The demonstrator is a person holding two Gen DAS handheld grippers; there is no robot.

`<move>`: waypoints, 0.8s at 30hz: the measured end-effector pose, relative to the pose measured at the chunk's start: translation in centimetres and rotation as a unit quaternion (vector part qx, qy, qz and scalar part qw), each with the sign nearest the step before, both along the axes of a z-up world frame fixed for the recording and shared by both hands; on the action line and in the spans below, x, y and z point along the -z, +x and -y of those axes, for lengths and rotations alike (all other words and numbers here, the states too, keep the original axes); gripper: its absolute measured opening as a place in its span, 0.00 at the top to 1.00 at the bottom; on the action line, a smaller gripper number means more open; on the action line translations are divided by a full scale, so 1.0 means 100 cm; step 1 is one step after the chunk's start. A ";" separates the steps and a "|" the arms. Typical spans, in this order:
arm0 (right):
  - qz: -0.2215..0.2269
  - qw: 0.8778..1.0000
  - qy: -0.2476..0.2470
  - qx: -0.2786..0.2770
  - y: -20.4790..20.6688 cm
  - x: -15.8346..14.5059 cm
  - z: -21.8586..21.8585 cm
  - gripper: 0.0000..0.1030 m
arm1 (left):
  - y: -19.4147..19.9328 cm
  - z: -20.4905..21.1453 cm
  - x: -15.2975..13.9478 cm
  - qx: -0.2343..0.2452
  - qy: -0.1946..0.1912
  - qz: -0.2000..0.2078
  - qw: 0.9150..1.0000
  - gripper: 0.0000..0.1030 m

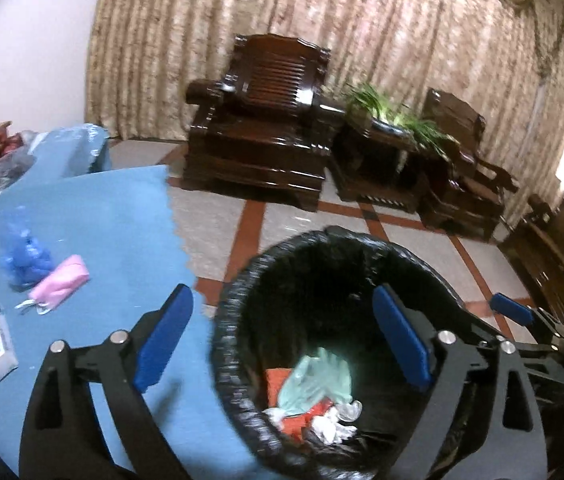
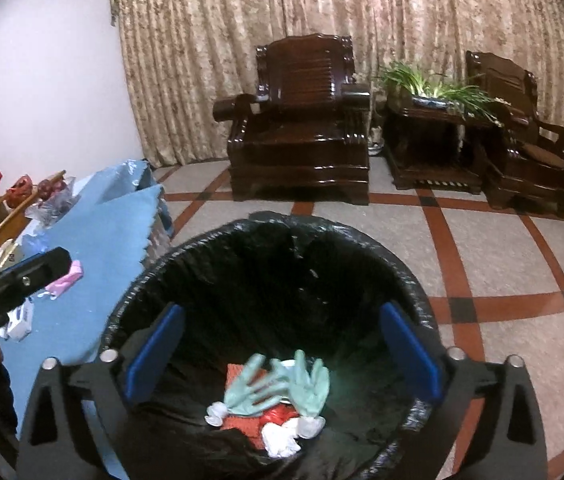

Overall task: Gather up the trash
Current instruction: 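Carry both green gloves over the bin and open both grippers, then move both tools from the bin back to the table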

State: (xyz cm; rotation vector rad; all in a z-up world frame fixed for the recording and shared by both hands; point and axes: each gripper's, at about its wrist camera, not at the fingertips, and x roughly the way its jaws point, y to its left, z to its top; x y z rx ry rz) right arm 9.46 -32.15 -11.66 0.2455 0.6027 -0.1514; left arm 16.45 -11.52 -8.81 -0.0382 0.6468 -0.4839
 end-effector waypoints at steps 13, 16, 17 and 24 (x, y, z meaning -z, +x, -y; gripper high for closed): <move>0.016 0.997 0.010 -0.072 0.024 -0.019 -0.060 0.06 | -0.006 -0.111 -0.016 -0.119 0.021 0.016 0.993 0.12; 0.022 0.994 0.006 -0.102 0.037 -0.026 -0.088 0.06 | -0.007 -0.142 -0.019 -0.147 0.025 0.019 0.989 0.12; 0.023 0.994 0.006 -0.108 0.039 -0.027 -0.093 0.06 | -0.006 -0.149 -0.019 -0.155 0.027 0.020 0.987 0.12; 0.032 0.985 0.000 -0.170 0.065 -0.032 -0.155 0.06 | -0.008 -0.208 -0.020 -0.212 0.040 0.022 0.976 0.12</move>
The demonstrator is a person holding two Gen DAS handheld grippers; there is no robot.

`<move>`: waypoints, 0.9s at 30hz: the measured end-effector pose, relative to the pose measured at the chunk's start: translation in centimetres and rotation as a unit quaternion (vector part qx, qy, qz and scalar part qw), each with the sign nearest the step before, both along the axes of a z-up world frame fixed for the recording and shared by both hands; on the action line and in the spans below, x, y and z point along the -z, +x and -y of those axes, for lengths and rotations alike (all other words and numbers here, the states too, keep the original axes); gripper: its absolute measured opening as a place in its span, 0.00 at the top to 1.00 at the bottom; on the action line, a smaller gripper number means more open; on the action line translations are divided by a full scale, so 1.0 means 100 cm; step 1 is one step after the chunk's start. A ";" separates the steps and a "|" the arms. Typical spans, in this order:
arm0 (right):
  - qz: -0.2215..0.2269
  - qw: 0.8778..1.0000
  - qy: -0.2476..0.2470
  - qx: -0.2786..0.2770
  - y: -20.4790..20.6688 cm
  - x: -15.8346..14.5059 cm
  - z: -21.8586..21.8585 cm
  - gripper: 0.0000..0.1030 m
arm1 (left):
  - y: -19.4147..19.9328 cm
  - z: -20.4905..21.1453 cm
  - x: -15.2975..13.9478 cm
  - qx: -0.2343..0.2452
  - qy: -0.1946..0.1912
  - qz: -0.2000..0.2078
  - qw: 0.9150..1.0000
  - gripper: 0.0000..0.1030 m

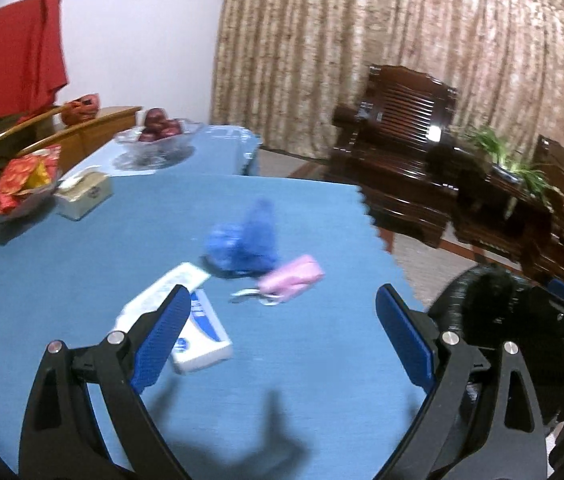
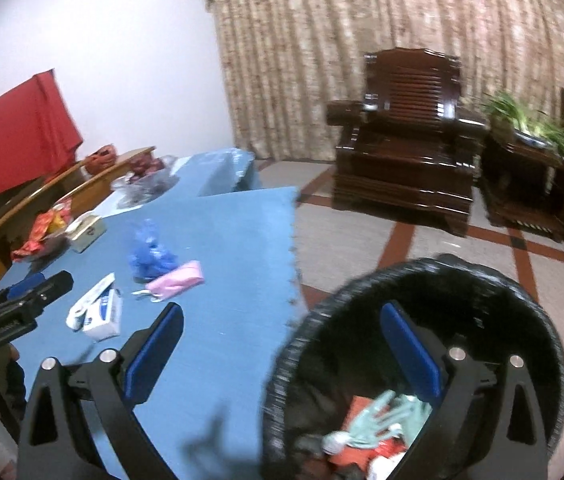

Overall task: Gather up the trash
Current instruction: 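Move both tools from the bin back to the table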

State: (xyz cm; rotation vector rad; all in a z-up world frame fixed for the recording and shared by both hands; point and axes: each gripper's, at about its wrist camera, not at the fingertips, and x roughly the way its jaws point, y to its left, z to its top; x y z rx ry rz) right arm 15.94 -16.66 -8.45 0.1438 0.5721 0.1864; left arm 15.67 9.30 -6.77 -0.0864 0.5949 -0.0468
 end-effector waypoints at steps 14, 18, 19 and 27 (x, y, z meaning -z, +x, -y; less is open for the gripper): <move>-0.021 0.997 -0.001 -0.071 0.040 0.029 -0.100 0.06 | 0.007 -0.105 0.043 -0.086 0.026 -0.041 0.995 0.12; -0.027 0.996 -0.006 -0.085 0.047 0.039 -0.122 0.06 | 0.012 -0.123 0.060 -0.086 0.031 -0.061 0.994 0.21; -0.028 0.996 -0.007 -0.087 0.049 0.041 -0.125 0.06 | 0.014 -0.127 0.065 -0.087 0.031 -0.065 0.994 0.21; -0.047 0.995 -0.014 -0.092 0.064 0.062 -0.148 0.06 | 0.027 -0.145 0.098 -0.078 0.022 -0.097 0.992 0.29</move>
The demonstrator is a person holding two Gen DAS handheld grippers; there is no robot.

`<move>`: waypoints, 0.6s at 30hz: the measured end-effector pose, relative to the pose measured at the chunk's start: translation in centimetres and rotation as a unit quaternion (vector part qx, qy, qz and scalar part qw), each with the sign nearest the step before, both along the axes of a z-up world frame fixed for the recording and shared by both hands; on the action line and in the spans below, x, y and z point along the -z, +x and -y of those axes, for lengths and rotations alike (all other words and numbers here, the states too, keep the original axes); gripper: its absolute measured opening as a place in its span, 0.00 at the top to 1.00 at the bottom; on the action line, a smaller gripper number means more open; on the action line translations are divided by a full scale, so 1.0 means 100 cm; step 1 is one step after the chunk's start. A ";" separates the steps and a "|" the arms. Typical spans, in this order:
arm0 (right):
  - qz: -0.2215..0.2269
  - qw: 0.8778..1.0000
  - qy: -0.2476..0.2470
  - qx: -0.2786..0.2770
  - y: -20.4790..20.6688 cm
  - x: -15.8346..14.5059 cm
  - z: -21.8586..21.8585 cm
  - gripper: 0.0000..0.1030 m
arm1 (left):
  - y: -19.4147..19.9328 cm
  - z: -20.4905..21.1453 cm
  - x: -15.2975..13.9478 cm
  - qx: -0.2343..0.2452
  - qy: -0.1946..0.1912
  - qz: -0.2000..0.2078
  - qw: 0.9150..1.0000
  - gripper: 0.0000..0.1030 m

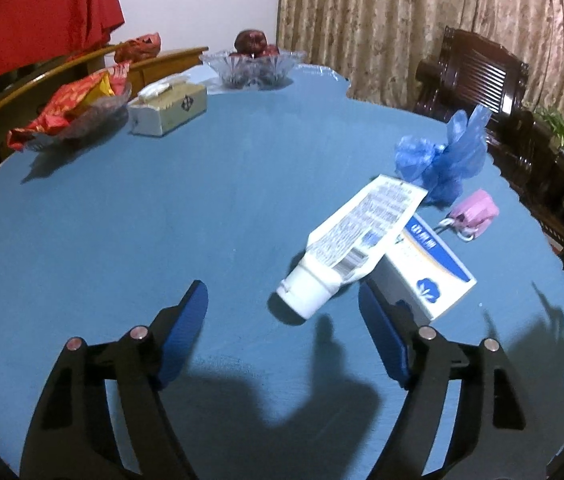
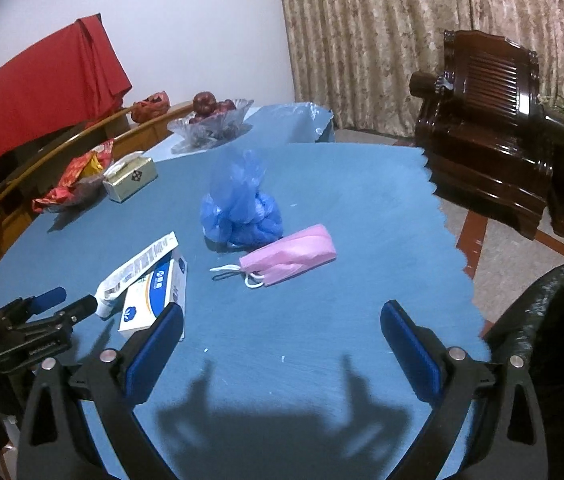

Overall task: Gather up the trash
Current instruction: 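Move both tools from the bin back to the table, then close the left gripper around the white squeeze tube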

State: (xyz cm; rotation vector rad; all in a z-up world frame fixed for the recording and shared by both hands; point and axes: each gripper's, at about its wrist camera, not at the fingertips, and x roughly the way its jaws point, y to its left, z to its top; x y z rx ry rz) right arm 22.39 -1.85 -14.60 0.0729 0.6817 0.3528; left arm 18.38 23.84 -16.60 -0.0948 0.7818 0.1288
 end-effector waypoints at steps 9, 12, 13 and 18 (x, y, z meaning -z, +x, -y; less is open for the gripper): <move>-0.010 1.000 -0.008 -0.010 0.014 0.012 -0.015 0.06 | 0.021 -0.004 0.019 0.031 -0.050 -0.035 0.998 0.53; -0.013 1.000 -0.010 -0.010 0.017 0.015 -0.017 0.06 | 0.024 0.000 0.021 0.040 -0.057 -0.041 0.997 0.64; -0.014 1.000 -0.010 -0.010 0.018 0.016 -0.017 0.06 | 0.023 0.001 0.021 0.040 -0.056 -0.040 0.997 0.65; -0.020 1.000 -0.011 -0.011 0.018 0.021 -0.018 0.06 | 0.015 0.010 0.019 0.012 -0.049 -0.047 0.998 0.68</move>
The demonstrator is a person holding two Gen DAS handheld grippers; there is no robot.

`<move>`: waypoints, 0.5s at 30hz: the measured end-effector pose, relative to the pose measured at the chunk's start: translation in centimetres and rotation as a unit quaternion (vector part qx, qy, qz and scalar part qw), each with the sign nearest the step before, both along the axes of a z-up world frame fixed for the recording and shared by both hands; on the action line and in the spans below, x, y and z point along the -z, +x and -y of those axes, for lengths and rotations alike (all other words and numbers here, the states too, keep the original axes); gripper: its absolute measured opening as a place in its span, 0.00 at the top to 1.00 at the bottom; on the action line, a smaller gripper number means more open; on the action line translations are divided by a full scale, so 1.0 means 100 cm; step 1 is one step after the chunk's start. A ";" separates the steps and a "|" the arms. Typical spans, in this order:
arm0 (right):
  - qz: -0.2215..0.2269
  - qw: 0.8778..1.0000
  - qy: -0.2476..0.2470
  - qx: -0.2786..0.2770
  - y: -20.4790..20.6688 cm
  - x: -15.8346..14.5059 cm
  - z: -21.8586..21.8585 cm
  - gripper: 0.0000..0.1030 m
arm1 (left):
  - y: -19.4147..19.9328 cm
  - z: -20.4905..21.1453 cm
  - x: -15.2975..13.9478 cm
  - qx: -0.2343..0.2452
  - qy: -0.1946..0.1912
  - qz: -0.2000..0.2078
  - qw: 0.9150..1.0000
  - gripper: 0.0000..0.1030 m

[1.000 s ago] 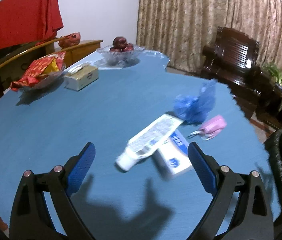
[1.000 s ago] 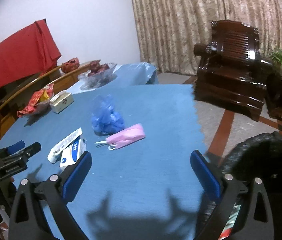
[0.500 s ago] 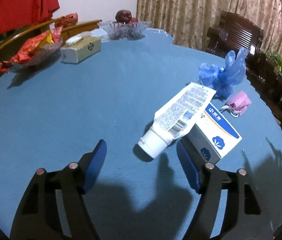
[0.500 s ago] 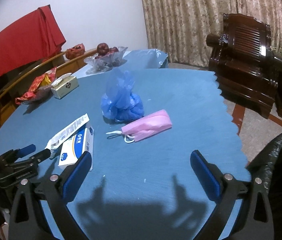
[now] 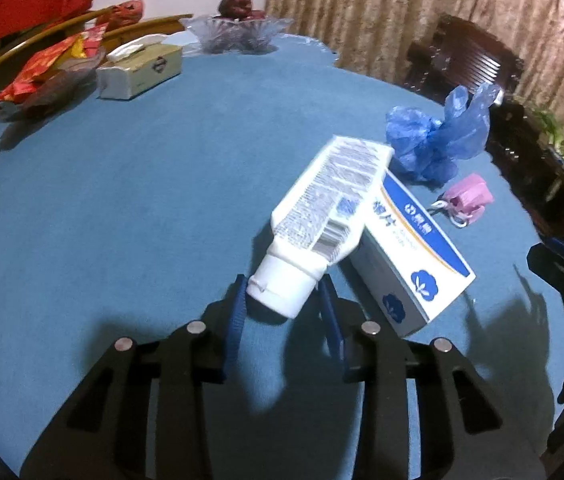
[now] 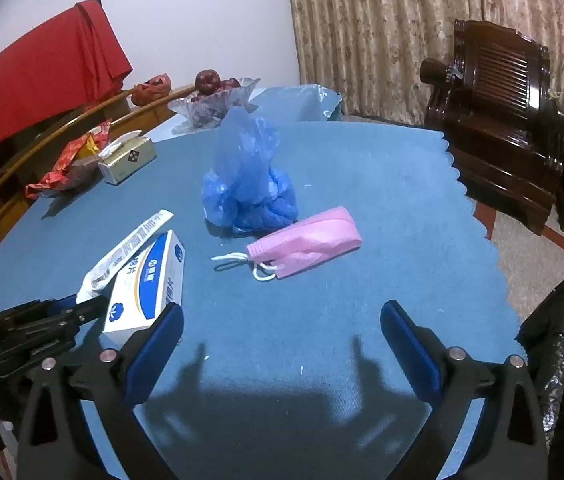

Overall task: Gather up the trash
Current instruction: 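Close the left gripper around the white squeeze tube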

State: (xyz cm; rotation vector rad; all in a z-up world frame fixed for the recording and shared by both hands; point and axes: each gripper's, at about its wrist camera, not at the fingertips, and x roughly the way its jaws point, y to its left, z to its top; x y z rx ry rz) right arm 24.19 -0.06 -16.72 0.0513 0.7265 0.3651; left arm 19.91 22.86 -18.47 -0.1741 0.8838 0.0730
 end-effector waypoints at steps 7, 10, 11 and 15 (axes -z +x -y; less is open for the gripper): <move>-0.004 1.000 0.002 -0.001 0.000 0.002 0.002 0.06 | -0.009 0.003 -0.001 -0.027 -0.019 -0.004 0.999 0.47; -0.002 1.000 0.003 0.000 0.001 0.001 0.003 0.06 | -0.004 0.003 -0.004 -0.024 -0.018 0.001 1.000 0.45; -0.002 1.000 0.003 0.001 0.001 0.001 0.003 0.06 | -0.001 0.003 -0.004 -0.024 -0.017 0.002 1.000 0.45; -0.002 1.000 0.005 0.005 0.002 0.002 0.007 0.06 | 0.008 0.000 0.000 -0.020 -0.012 -0.006 1.000 0.57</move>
